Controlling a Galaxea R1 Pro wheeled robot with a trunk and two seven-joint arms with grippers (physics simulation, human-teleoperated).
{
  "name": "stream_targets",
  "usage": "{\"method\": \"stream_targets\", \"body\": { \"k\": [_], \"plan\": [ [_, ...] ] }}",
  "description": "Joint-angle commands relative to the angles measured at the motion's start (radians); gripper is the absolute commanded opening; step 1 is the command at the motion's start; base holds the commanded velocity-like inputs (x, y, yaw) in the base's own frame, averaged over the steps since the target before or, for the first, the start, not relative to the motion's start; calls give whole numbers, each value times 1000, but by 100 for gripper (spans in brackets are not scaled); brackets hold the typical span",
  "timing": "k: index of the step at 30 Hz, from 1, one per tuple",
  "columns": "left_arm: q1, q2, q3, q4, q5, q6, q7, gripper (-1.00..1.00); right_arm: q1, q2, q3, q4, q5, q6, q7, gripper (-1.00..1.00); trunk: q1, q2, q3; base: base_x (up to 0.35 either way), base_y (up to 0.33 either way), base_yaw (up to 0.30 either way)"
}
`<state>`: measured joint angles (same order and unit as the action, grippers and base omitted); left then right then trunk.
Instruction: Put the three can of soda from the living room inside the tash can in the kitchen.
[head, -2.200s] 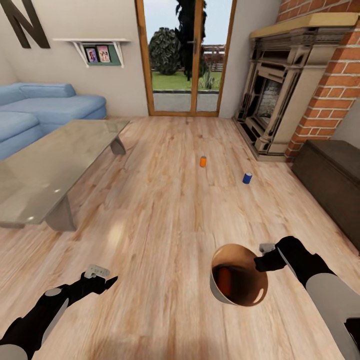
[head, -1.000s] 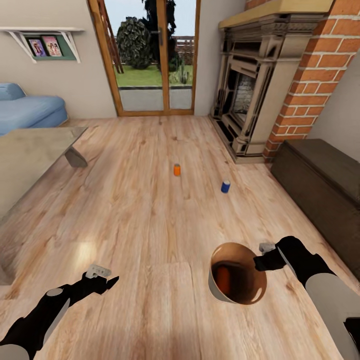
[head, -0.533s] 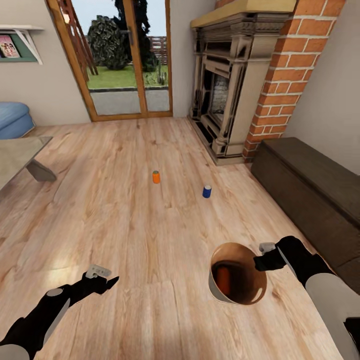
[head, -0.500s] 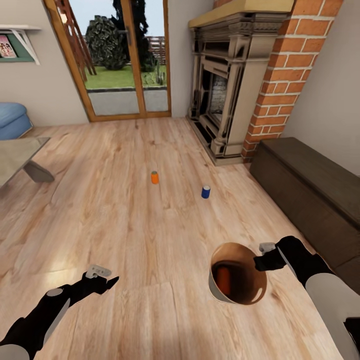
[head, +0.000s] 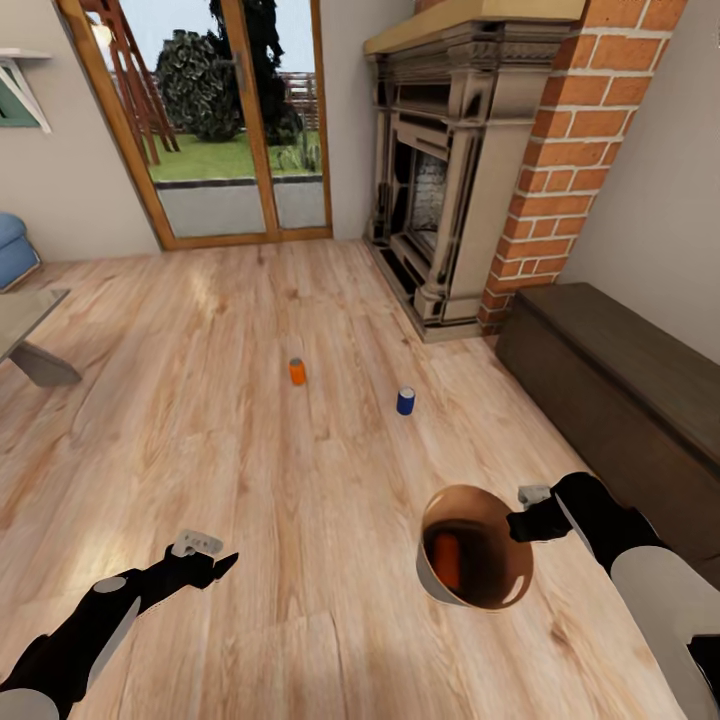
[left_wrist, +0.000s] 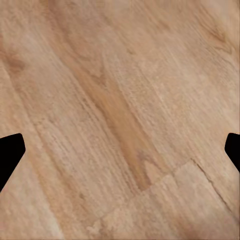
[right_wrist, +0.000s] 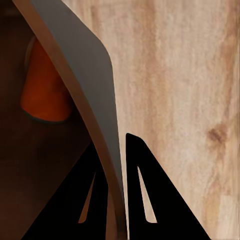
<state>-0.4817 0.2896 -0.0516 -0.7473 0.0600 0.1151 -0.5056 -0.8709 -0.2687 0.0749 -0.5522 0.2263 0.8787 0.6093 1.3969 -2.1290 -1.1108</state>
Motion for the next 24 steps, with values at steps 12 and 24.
{"method": "stream_targets", "body": {
  "k": [12,24],
  "plan": [
    [0,-1,-1,0,0,0,0,100,0,0,-3,0,-19,6,4,-100,0,0,13,323,0,-171],
    [0,-2,-1,0,-1,1,7,100,0,0,-1,0,-19,6,5,-100,0,0,25,323,0,-169]
  ]
}}
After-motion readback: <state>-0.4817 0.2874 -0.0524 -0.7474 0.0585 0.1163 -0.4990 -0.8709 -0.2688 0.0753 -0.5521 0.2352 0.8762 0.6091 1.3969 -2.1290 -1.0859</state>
